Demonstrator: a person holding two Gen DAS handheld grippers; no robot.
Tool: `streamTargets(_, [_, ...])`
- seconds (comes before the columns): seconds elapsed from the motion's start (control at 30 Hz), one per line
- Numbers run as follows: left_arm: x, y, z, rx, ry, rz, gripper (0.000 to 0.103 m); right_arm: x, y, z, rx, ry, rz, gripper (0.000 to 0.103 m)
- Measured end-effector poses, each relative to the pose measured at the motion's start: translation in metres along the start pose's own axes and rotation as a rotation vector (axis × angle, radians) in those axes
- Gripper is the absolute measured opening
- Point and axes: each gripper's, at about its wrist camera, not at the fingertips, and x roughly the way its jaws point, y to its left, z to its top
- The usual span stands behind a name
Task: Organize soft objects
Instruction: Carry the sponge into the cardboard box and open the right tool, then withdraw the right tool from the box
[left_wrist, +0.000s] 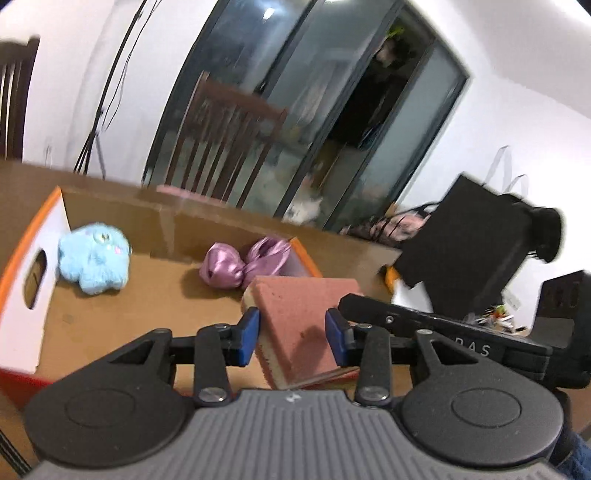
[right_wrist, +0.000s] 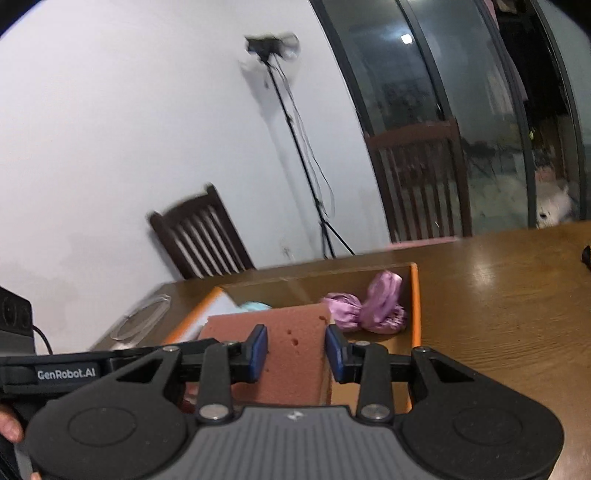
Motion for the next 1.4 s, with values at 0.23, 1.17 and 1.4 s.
streamTargets(0.23, [0.05, 0.013, -0.007, 0.007, 0.134, 0.053, 0.04, 0.041, -0.011, -0.008, -0.035, 0.1, -0.099, 0.036])
streamTargets(1.17, [-0.213, -0.089, -0.082, 0.391, -0.362, 0.344, 0.103, -0.177, 0.082, -0.053, -0.276, -0.331, -0.134, 0.102])
streamTargets(1.4, [-0.266, -0.11, -0.171, 0.452, -0.48, 0.412, 0.103, -0.232, 0.091, -0.126, -0.291, -0.364, -0.107, 0.103])
